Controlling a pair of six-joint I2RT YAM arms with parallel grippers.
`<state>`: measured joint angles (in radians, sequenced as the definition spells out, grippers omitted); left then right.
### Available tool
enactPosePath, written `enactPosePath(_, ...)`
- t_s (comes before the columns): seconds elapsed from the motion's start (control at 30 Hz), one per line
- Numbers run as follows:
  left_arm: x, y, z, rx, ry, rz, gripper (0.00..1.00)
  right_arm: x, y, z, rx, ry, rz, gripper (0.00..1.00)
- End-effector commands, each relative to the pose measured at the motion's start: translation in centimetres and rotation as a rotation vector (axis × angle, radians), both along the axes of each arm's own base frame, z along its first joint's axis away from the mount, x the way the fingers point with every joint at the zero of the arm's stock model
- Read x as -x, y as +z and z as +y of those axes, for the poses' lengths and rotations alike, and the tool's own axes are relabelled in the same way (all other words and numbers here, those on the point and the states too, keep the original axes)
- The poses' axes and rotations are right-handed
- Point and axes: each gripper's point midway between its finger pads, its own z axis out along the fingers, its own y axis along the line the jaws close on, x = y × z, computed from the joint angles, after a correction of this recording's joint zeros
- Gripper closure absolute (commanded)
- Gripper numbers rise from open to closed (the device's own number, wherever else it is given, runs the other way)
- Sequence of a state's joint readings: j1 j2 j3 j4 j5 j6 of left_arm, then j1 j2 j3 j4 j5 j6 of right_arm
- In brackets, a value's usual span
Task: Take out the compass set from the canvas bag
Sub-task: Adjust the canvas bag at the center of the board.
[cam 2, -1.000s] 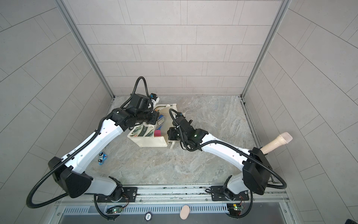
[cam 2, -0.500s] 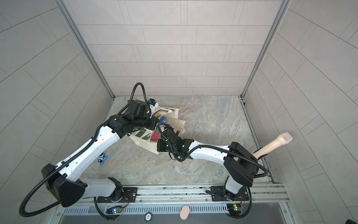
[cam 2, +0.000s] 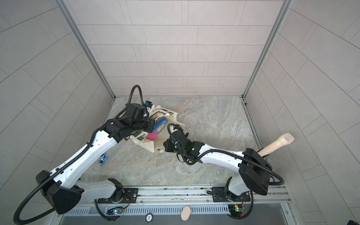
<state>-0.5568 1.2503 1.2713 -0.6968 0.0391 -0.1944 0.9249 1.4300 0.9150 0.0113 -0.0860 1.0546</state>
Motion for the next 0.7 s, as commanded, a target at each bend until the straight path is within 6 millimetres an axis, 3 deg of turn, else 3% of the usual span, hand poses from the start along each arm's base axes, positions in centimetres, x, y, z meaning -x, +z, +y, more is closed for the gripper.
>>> enactPosePath(0.0,0.6,-0.5,0.7,-0.011,0.015,0.009,1.00,-0.9,2.1,-1.5,0.009,-0.043,-0.024,0.69)
enactPosePath(0.13,0.9,-0.1,0.3,0.021,-0.005,-0.005,1.00,-2.3,3.7,-1.7,-0.074,-0.096,0.000,0.59)
enactPosePath(0.23,0.9,0.2,0.1,0.039,-0.014,-0.014,1.00,-3.3,4.2,-0.4,-0.156,-0.101,0.021,0.47)
enactPosePath(0.3,0.8,0.1,-0.1,0.040,-0.019,-0.008,1.00,-3.7,4.0,0.6,-0.194,-0.105,0.045,0.36)
enactPosePath(0.4,0.7,0.0,-0.2,0.032,-0.021,0.003,1.00,-4.4,3.2,2.0,-0.260,-0.129,0.092,0.29)
enactPosePath(0.57,0.5,0.5,-0.4,0.033,-0.022,0.010,1.00,-5.1,2.4,3.8,-0.292,-0.149,0.124,0.26)
enactPosePath(0.67,0.3,1.1,-0.6,0.042,-0.027,0.005,1.00,-5.2,0.8,4.6,-0.246,-0.156,0.146,0.22)
